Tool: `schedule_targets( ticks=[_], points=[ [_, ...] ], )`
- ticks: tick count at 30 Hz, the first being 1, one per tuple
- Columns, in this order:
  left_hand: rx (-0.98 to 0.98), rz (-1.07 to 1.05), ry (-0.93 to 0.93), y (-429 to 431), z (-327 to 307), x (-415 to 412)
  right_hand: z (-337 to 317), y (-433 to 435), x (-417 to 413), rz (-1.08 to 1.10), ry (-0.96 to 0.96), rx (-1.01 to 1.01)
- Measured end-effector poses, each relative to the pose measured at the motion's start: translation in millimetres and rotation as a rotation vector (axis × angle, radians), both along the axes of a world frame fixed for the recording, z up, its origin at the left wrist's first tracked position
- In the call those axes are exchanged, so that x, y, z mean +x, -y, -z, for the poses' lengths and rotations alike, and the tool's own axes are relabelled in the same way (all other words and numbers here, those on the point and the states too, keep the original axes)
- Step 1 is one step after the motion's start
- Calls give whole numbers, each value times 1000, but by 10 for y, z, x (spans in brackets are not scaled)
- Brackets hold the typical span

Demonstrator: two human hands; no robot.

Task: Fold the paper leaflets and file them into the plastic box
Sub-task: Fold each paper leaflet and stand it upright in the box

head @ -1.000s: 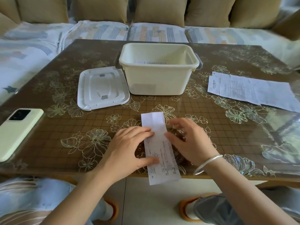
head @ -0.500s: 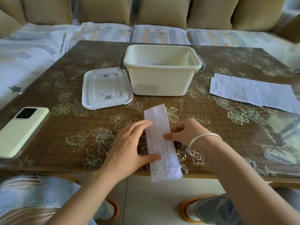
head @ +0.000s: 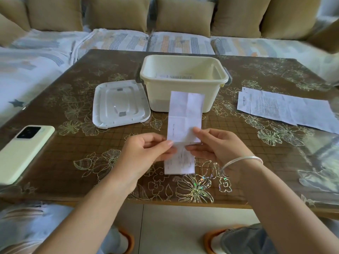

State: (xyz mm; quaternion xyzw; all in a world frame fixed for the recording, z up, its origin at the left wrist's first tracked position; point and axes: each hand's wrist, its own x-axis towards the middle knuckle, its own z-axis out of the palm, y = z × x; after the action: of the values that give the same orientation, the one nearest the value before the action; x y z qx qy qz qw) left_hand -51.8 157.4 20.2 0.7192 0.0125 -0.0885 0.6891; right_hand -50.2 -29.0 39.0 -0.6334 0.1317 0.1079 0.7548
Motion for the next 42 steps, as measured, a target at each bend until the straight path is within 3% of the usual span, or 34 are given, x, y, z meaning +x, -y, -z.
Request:
schedule_targets(
  ticks=[4,6,11,13,28,32,35,37,42],
  points=[
    [71,-33,180,30,-17,-7,-11,-28,-24,42,194,-180],
    [240,-23,265,51,46,-30,63,-14,-51,44,221,-307],
    [709,-65,442,59,470,-141,386,108,-196,-64,188,-940],
    [825,-105,491,81,606,-167,465,103,-245,-67,175,-1046],
    [850,-150,600,162,606,-209,515,71,-262,-117,302,-1235],
    [921,53,762,177,569,-170,557,125,-282,-117,539,-1252],
    [927,199,875,149,596,-120,558,233,-282,-295,769,-1279],
    [899,231,883,120,617,-104,580,306,-271,-409,832,-1272],
    [825,306,801,6,607,-47,628,373,-223,-442,972,-1262]
  ],
)
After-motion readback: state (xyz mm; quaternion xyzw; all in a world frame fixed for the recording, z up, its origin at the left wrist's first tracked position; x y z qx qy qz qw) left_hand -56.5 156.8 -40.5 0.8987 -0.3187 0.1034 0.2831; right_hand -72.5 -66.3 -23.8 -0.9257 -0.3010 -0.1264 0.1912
